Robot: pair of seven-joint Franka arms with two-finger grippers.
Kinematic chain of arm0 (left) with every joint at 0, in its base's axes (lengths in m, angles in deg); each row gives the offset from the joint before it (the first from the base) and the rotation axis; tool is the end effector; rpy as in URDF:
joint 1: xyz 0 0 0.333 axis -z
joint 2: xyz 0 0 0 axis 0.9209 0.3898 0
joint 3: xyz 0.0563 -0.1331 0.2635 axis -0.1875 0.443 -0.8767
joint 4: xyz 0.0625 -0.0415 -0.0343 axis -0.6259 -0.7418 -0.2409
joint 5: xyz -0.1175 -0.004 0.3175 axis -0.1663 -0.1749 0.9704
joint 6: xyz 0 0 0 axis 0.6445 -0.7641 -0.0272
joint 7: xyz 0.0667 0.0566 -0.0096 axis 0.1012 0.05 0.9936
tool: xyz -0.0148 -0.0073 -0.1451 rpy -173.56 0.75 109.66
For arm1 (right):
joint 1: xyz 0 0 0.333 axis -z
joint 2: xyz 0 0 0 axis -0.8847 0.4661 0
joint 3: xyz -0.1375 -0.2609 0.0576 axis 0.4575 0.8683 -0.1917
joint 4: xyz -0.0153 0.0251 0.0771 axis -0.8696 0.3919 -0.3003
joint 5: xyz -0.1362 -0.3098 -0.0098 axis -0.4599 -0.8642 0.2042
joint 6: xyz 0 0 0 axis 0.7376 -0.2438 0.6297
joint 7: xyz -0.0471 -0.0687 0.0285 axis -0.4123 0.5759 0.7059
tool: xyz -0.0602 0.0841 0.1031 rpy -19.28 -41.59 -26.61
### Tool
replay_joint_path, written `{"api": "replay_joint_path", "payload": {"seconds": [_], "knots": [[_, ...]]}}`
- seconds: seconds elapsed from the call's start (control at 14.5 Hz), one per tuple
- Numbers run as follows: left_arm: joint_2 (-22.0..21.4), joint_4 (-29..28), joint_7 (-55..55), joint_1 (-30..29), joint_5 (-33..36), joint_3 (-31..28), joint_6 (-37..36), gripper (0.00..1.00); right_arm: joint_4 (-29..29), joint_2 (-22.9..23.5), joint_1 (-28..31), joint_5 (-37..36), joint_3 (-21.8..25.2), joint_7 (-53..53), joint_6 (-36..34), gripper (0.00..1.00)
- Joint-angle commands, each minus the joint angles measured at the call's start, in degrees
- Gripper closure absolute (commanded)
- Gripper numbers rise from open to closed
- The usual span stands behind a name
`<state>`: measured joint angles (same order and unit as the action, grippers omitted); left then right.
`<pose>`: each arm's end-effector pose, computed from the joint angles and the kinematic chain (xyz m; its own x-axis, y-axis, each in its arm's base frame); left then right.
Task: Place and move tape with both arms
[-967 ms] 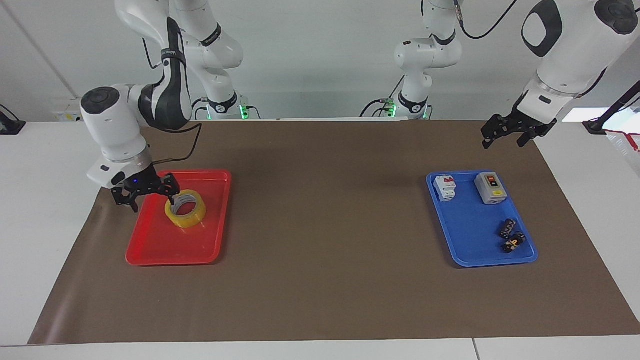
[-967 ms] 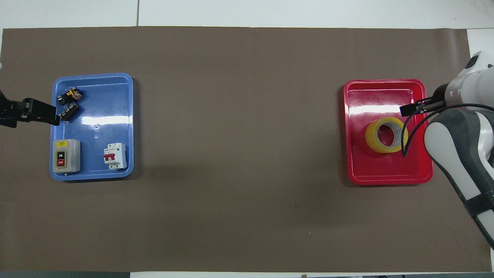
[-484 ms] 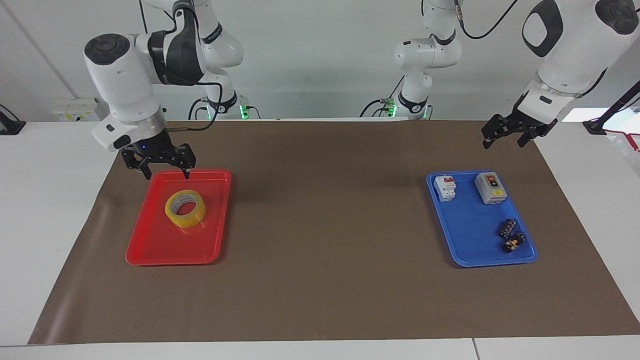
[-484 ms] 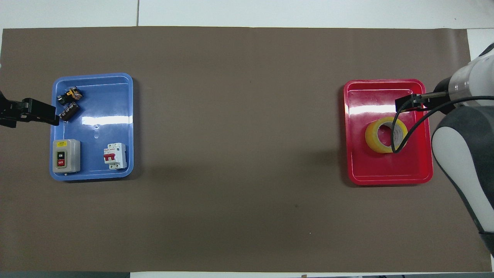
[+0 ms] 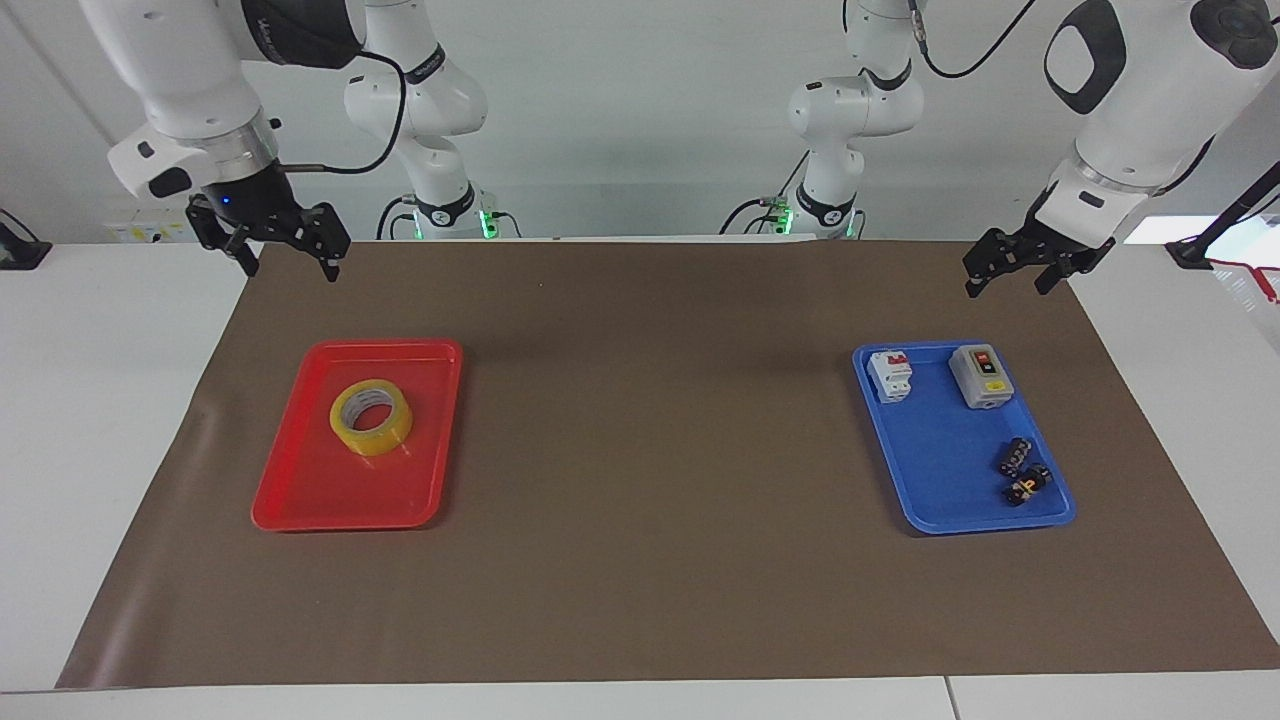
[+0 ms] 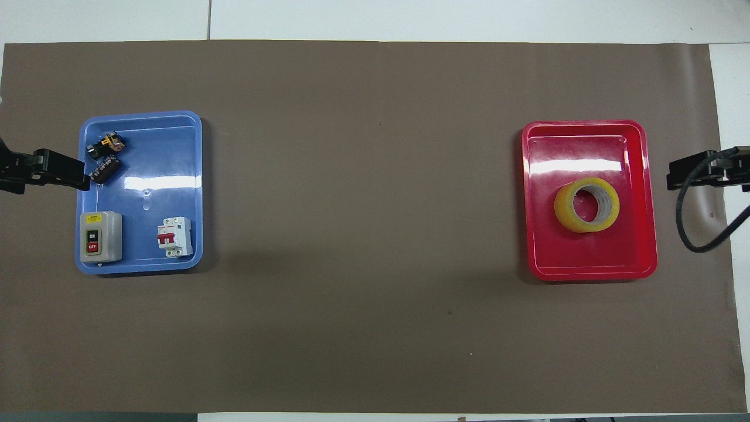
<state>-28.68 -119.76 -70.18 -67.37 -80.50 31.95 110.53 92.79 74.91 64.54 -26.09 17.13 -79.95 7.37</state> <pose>0.4951 -0.0144 0.5444 0.9975 -0.0414 -0.0566 -0.0411 -0.9991 0.0058 0.4723 -0.0235 0.5757 0.9959 -0.0869 -0.0236 -0.0850 -0.9939 0.0706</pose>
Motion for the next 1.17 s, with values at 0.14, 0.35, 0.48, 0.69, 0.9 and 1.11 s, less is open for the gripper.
{"api": "replay_joint_path", "payload": {"seconds": [0.14, 0.35, 0.48, 0.69, 0.9, 1.11], "knots": [[-1.56, -1.47, -0.27, -0.13, -1.38, -0.31, -0.01, 0.0, 2.15, -0.97, 0.14, 0.66, -1.25, 0.4, -0.65, 0.0], [-1.56, -1.47, -0.27, -0.13, -1.38, -0.31, -0.01, 0.0, 0.76, -0.7, 0.23, 0.93, -2.65, -0.3, -0.83, 0.0], [-1.56, -1.47, -0.27, -0.13, -1.38, -0.31, -0.01, 0.0, -3.54, 0.87, 0.14, 2.06, -3.7, -0.4, -3.71, 0.0], [-1.56, -1.47, -0.27, -0.13, -1.38, -0.22, -0.01, 0.0, -10.23, 3.78, 0.58, 1.81, -3.8, -0.31, -8.91, 0.0], [-1.56, -1.47, -0.27, -0.13, -1.38, -0.31, -0.01, 0.0, -9.98, 3.78, 0.84, 2.33, -3.8, -0.4, -7.6, 0.0], [-1.56, -1.47, -0.27, -0.13, -1.38, -0.31, -0.01, 0.0, -10.42, 3.78, 1.19, 2.68, -3.71, -0.48, -8.03, 0.0]]}}
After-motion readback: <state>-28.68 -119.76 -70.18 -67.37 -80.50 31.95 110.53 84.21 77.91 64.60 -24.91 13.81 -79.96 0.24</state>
